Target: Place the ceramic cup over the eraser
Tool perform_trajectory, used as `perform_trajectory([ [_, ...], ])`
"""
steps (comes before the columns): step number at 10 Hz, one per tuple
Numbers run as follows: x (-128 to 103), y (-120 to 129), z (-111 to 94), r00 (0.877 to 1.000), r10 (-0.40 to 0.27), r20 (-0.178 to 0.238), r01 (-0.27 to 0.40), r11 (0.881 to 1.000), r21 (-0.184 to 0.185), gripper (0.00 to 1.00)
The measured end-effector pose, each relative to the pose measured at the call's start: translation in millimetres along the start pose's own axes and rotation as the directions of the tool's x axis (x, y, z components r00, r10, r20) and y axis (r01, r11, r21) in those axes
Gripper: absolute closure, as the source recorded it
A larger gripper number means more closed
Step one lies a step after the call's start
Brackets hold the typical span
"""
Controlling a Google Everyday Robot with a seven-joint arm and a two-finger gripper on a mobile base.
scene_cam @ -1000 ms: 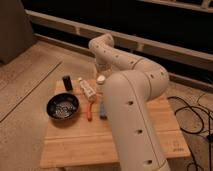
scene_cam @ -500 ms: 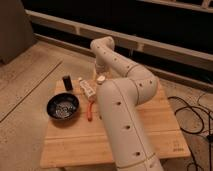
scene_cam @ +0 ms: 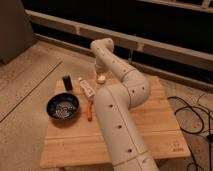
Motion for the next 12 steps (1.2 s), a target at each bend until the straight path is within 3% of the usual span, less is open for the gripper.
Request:
perform_trajectory([
  [2, -3, -4, -3, 1.000, 0.005, 0.010, -0.005, 1.000, 0.005, 0.99],
  [3, -7, -6, -8, 1.000, 0.006, 0.027, -0.007, 1.000, 0.011, 1.00],
  [6, -37, -7, -56, 0.990, -0.023, 0.142, 0.017, 0.999, 0.041, 1.00],
  [9, -60, 7, -114, 0.961, -0.119, 0.250, 0.102, 0.992, 0.079, 1.00],
  [12, -71, 35, -162, 0.920, -0.239, 0.312, 0.206, 0.969, 0.135, 1.00],
])
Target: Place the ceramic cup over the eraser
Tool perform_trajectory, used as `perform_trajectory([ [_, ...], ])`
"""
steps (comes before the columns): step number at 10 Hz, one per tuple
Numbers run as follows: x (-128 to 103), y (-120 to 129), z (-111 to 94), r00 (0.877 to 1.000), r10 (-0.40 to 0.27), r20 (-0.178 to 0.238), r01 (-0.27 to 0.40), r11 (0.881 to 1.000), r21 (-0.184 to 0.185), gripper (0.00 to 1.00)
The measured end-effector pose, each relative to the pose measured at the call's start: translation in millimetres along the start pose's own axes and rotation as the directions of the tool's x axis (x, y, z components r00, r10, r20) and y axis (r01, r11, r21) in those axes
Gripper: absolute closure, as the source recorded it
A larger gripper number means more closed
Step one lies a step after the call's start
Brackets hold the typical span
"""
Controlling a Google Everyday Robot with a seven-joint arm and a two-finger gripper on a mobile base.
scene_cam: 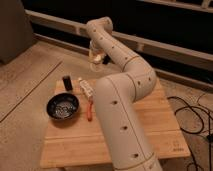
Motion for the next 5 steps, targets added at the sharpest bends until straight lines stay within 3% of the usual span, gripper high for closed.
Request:
perform_trajectory([
  [2, -13, 28, -21, 0.997, -0.072, 0.035, 0.072, 0.997, -0.003, 1.00],
  [5, -16, 87, -42, 0.986, -0.148, 0.073, 0.152, 0.987, -0.049, 1.00],
])
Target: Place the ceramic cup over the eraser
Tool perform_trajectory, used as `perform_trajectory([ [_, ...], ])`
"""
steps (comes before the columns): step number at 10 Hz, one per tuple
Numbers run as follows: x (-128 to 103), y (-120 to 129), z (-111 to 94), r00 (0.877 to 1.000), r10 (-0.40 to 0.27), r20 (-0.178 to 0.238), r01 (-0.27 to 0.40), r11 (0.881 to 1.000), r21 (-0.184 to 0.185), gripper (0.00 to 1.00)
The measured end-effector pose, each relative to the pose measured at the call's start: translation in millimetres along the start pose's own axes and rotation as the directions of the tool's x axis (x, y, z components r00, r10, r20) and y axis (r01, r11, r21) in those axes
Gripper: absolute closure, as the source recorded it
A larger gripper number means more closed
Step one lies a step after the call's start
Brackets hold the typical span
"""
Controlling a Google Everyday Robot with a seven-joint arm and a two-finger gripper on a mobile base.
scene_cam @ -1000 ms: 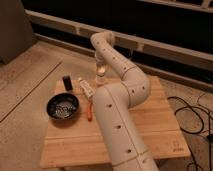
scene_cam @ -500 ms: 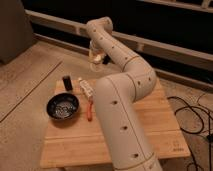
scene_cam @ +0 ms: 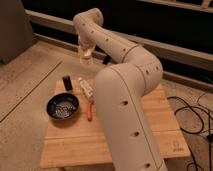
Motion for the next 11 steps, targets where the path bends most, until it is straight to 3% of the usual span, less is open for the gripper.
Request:
perform_trajectory([
  [2, -1, 12, -4, 1.000, -0.011, 0.005, 0.011, 1.000, -0.010, 1.00],
  [6, -2, 13, -3, 1.000, -0.010, 0.006, 0.010, 1.000, -0.012, 1.00],
  [8, -17, 33, 2, 0.997, -0.073, 0.008, 0.073, 0.997, -0.025, 1.00],
  [9, -32, 58, 9, 0.991, -0.133, 0.009, 0.134, 0.990, -0.043, 1.00],
  [11, -45, 77, 16, 0.981, -0.196, 0.007, 0.196, 0.979, -0.057, 1.00],
])
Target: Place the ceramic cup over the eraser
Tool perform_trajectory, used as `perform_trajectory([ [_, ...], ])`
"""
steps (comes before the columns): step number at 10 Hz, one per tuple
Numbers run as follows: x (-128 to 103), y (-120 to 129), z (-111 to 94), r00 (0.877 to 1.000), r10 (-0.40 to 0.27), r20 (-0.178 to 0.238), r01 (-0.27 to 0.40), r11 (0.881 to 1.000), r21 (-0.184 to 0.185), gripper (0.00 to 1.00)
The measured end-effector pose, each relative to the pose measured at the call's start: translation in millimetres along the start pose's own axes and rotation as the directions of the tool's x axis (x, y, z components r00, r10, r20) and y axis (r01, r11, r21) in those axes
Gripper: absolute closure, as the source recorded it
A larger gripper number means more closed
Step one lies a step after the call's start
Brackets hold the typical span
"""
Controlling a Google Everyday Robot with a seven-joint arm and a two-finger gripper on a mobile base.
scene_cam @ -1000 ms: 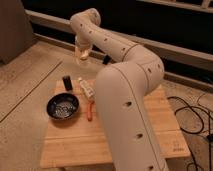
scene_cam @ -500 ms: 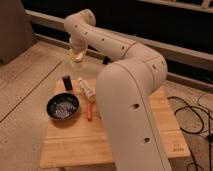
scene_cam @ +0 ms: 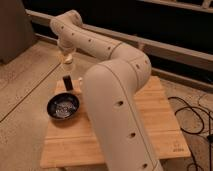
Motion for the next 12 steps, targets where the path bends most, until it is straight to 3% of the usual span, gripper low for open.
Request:
perform_trajectory([
  [2, -13, 10, 5, 0.999, -0.041, -0.006, 0.041, 0.999, -0.010, 1.00],
  [6, -19, 16, 15, 0.999, -0.050, -0.017, 0.049, 0.998, -0.030, 1.00],
  [12, -1, 17, 27, 0.996, -0.006, -0.092, -0.001, 0.997, -0.071, 1.00],
])
